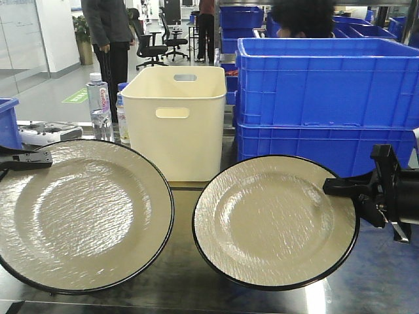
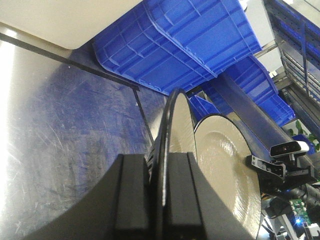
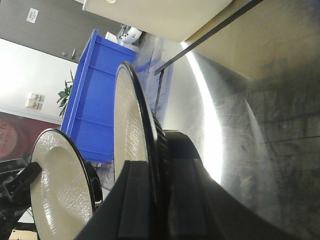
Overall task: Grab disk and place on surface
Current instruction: 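Lower the left gripper's plate onto the table and release it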
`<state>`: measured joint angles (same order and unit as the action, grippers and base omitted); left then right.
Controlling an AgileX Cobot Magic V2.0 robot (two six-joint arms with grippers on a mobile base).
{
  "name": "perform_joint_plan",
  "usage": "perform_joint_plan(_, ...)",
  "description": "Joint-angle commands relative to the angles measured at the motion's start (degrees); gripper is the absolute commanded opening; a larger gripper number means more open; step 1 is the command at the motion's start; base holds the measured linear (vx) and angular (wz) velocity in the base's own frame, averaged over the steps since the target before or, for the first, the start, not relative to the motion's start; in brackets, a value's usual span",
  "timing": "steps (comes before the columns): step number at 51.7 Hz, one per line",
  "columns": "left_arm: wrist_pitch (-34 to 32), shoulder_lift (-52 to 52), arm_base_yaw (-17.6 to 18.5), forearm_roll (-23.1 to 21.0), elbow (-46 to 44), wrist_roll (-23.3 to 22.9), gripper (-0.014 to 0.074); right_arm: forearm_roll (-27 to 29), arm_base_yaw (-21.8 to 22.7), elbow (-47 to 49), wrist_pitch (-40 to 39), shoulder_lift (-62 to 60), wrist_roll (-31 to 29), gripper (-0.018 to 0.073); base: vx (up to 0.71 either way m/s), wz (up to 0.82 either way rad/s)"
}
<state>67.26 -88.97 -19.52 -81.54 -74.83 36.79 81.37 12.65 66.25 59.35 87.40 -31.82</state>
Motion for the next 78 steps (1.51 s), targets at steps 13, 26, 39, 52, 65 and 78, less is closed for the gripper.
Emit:
perform_joint_plan(13, 1.44, 2.54, 0.07, -8.48, -1.57, -0.87, -0.0008, 7.94, 0.18, 1.76, 2.30, -2.67, 0.43, -0.0009, 0.00, -0.01)
perform_joint_plan(26, 1.44, 2.54, 0.07, -8.48, -1.57, -0.87, -0.0008, 7.94, 0.18, 1.76, 2.30, -2.67, 0.43, -0.0009, 0.00, 0.00)
perform_joint_plan(39, 0.69, 2.54, 0.07, -8.53, -1.57, -0.87, -0.0008, 7.94, 0.18, 1.76, 2.30, -2.67, 0.43, -0.0009, 0.00, 0.00)
perform_joint_plan(52, -1.94, 2.37, 0.68, -4.66, -1.57, -0.82, -0.0008, 7.76, 0.18, 1.76, 1.02, -2.67, 0.40, -0.0009, 0.00, 0.00)
perform_joint_plan(65, -14.45, 1.51, 8.98, -4.01, -1.57, 0.66, -0.0006, 12.64, 0.18, 1.76, -2.53, -2.62, -0.29, -0.0009, 0.00, 0.00)
perform_joint_plan(78, -20.15, -8.02, 18.30, -6.96, -1.57, 1.15, -0.0004, 12.42, 0.18, 1.76, -3.33, -2.62, -0.43, -0.0009, 0.00, 0.00)
